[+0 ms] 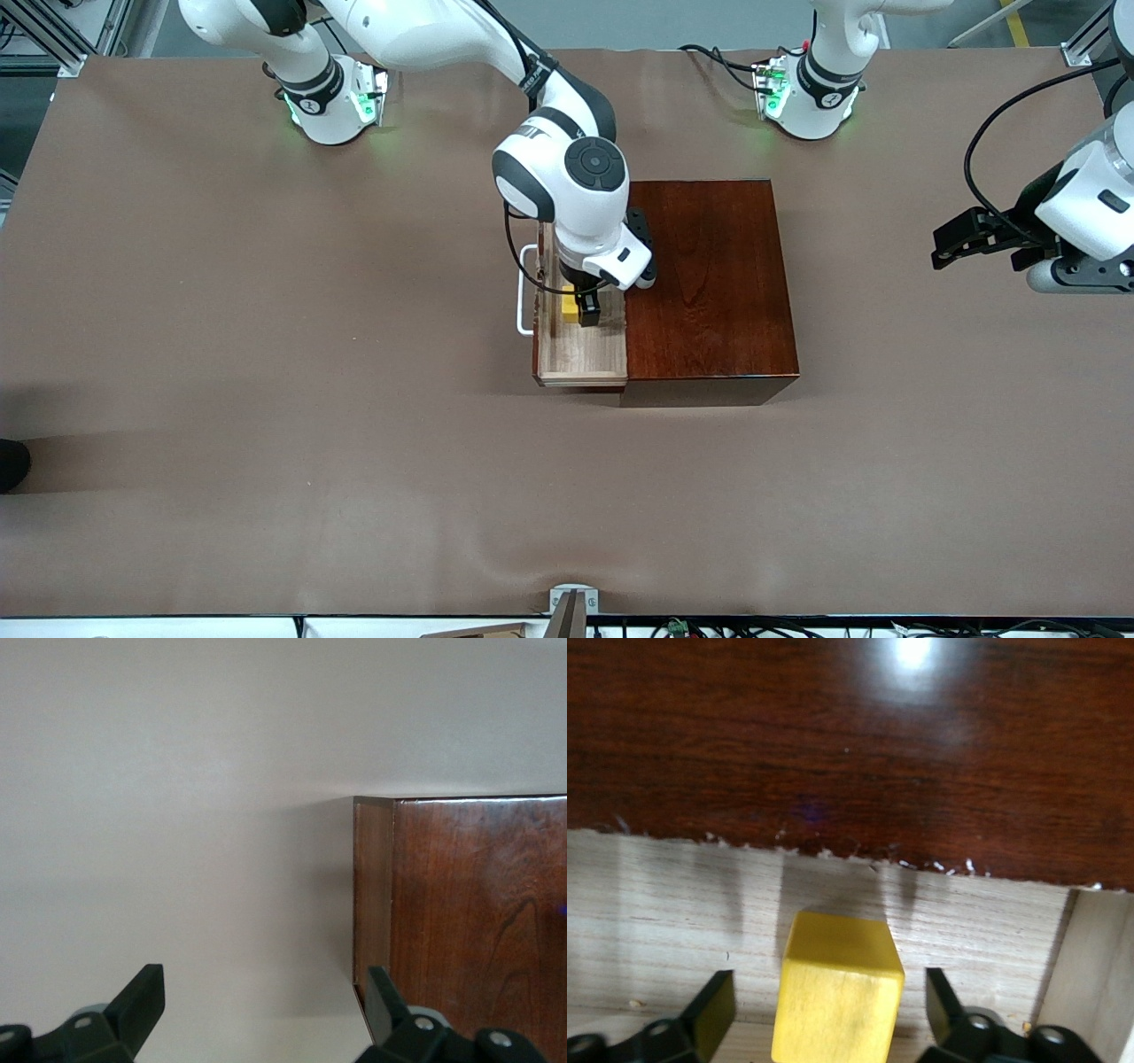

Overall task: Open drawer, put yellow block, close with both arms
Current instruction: 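Lower the cube into the drawer and open the right gripper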

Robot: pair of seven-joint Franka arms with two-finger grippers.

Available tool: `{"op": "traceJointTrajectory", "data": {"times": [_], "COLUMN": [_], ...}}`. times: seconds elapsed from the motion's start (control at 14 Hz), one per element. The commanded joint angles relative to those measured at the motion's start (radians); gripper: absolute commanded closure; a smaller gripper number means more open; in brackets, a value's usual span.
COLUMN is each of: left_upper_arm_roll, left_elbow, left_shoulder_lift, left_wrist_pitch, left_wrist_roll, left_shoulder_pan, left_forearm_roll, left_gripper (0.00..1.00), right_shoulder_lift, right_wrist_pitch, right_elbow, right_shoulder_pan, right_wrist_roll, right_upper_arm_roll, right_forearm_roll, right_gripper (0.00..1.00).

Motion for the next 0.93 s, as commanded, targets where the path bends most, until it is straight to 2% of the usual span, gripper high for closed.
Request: {"op": "traceJointTrajectory", "data": {"times": [0.0, 0.43, 0.5, 0.64, 0.86], "left_upper_arm_roll": [0.002, 0.002, 0.000, -0.010, -0.098], "left_elbow": [-0.003, 0.007, 0.007, 0.007, 0.008], "left_shoulder_lift": [-0.003, 0.000, 0.000, 0.000, 0.000], "left_wrist_pitch": [0.004, 0.008, 0.008, 0.009, 0.009], "left_wrist_roll": [-0.006, -0.001, 0.000, 0.003, 0.003], "left_shoulder_pan": [-0.011, -0.024, -0.025, -0.028, -0.028], "left_forearm_roll": [0.014, 0.011, 0.007, 0.002, 0.002], "left_gripper": [0.00, 0.00, 0.00, 0.00, 0.00], "right_shoulder_lift": [-0.017, -0.147, -0.156, -0.165, -0.204], "right_wrist_pitch": [-0.013, -0.068, -0.088, -0.161, -0.253], "right_elbow": [0.008, 0.012, 0.014, 0.017, 0.014], "right_shoulder_pan": [0.010, -0.014, -0.049, -0.136, -0.265], "right_wrist_roll": [0.028, 0.030, 0.045, 0.076, 0.062], "right_upper_arm_roll": [-0.010, -0.019, -0.029, -0.029, -0.029], "right_forearm_roll": [-0.020, -0.014, 0.000, 0.092, 0.120], "right_gripper": [0.00, 0.00, 0.00, 0.00, 0.00]}}
